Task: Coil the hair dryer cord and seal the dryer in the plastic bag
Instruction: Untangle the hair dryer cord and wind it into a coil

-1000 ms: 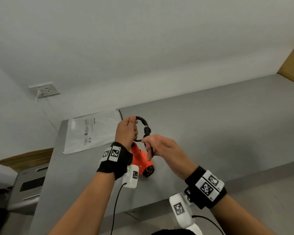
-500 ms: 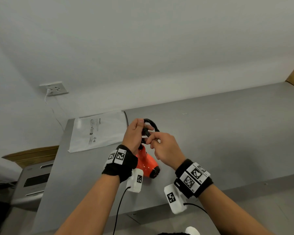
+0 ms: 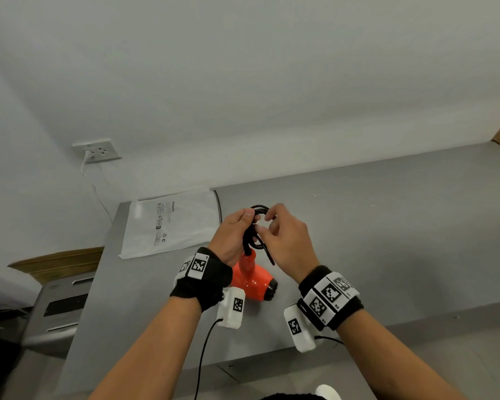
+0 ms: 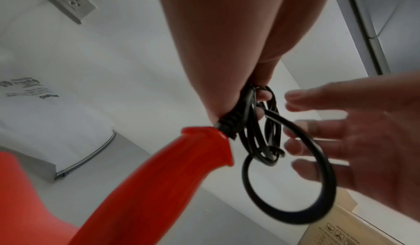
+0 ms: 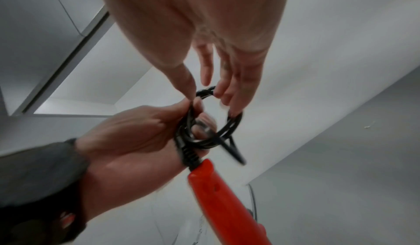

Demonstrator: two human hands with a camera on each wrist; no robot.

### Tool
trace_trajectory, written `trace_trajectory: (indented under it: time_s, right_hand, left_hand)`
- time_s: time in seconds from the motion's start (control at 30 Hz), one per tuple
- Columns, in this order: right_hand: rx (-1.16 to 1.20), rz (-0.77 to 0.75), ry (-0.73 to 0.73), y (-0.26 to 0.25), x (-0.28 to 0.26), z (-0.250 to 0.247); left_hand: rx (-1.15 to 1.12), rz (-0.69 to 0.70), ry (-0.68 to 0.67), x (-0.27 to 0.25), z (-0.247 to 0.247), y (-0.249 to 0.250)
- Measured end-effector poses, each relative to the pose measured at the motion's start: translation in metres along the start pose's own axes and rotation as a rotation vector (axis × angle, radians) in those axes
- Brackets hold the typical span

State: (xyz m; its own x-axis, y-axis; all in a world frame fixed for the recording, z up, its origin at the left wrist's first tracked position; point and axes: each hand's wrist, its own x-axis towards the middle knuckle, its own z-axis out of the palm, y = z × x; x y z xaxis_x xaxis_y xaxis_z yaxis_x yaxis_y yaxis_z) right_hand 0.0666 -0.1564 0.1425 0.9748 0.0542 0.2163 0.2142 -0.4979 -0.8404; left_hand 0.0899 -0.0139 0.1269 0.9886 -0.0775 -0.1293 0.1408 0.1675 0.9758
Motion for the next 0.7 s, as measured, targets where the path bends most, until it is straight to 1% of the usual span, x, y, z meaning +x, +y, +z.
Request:
trace_trajectory:
  time_s: [0.03, 0.07, 0.1, 0.13, 0.2, 0.27, 0.33, 0.4, 0.5, 0.6, 0.7]
  right_hand:
    - [-0.022, 0.005, 0.065, 0.002, 0.002, -0.003]
    - [-0.034, 0.022, 0.087, 0.004, 0.005, -0.006]
    - [-0.024, 0.060, 0.054, 0.004, 0.009, -0.008]
    - [0.022, 0.102, -0.013, 0.005, 0.014, -0.009]
    - [0.211, 0.172, -0.136, 0.006, 0.022, -0.009]
    - [0.439, 0.224, -0.159, 0.008, 0.025, -0.009]
    - [0.611, 0.245, -0.184, 0.009, 0.024, -0.009]
    - [0.646, 0.260, -0.184, 0.012, 0.022, -0.011]
    - [0.669, 0.304, -0.162, 0.019, 0.021, -0.012]
    - [0.675, 0.311, -0.163, 0.021, 0.021, -0.008]
    - [0.629, 0.324, -0.108, 0.022, 0.022, -0.003]
  left_hand:
    - [0.001, -0.009, 0.020, -0.001, -0.001, 0.000]
    - [-0.002, -0.016, 0.020, -0.002, -0.002, 0.000]
    - [-0.003, -0.021, 0.004, -0.004, -0.002, 0.001]
    - [-0.005, -0.025, -0.016, -0.005, -0.001, 0.000]
    - [-0.023, -0.038, -0.015, -0.006, -0.001, 0.001]
    - [-0.091, -0.064, 0.081, -0.004, -0.004, 0.003]
    - [-0.175, -0.066, 0.227, 0.000, -0.016, 0.004]
    - [-0.165, -0.046, 0.329, 0.002, -0.033, 0.006]
    - [-0.073, 0.040, 0.390, 0.002, -0.053, 0.012]
    - [-0.005, 0.143, 0.443, 0.002, -0.059, 0.017]
    - [-0.086, 0.197, 0.470, 0.001, -0.053, 0.021]
